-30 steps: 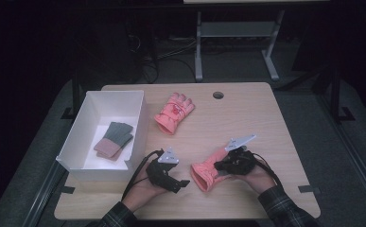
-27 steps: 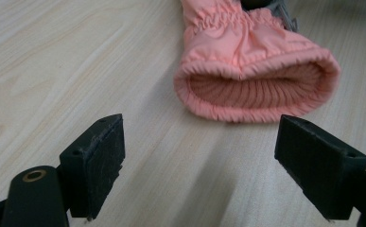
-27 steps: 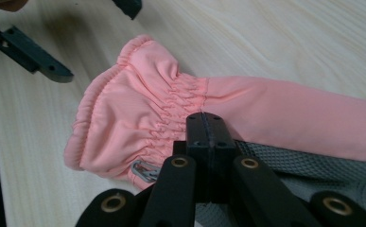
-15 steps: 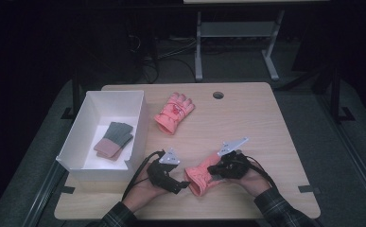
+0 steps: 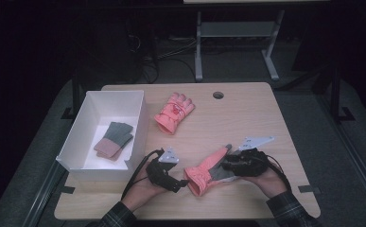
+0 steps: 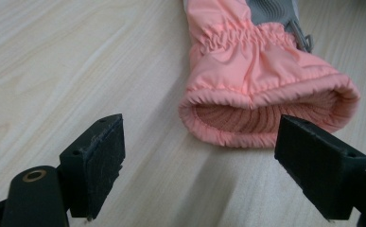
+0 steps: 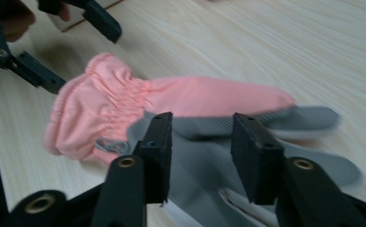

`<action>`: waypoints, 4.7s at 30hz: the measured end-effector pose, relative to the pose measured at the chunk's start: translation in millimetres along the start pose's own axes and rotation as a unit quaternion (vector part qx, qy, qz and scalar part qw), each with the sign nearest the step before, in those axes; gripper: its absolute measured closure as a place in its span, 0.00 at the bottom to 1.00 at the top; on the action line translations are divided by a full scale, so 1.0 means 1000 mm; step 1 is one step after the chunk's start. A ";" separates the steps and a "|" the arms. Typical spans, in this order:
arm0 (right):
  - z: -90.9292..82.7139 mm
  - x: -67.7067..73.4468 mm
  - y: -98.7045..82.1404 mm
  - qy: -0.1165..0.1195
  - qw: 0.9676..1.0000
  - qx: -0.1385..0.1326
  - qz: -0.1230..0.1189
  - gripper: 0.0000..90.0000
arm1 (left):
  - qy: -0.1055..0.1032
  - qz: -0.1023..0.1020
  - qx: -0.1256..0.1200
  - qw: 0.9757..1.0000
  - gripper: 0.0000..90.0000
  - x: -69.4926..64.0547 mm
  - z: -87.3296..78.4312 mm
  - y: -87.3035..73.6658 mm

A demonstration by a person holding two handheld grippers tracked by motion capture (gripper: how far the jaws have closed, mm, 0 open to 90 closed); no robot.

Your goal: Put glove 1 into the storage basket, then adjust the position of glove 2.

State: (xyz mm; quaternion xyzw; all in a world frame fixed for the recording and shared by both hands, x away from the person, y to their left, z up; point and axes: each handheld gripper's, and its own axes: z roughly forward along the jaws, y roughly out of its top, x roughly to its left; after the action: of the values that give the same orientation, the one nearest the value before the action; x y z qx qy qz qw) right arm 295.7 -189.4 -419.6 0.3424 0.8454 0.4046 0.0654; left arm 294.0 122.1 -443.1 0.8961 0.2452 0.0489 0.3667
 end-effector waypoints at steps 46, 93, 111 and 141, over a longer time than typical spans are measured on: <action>-0.032 -0.003 -0.066 -0.080 0.996 -0.017 0.034 0.18 | 0.087 -0.102 -0.015 0.991 0.90 0.089 0.018 0.093; -0.034 -0.007 -0.069 -0.075 0.996 -0.014 0.038 0.21 | 0.157 -0.196 0.010 0.968 1.00 0.179 0.051 0.109; -0.035 -0.006 -0.068 -0.081 0.996 -0.018 0.039 0.21 | 0.060 -0.097 0.009 0.993 1.00 0.097 0.043 0.109; -0.035 -0.006 -0.068 -0.087 0.995 -0.015 0.037 0.21 | 0.041 -0.076 0.034 0.996 0.85 0.118 0.059 0.092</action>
State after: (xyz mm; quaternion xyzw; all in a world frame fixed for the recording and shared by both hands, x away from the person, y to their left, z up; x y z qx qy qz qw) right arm 250.8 -244.9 -446.9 0.4066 0.8170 0.3881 0.1286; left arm 450.5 84.5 -434.4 0.8838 0.3294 0.0493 0.3285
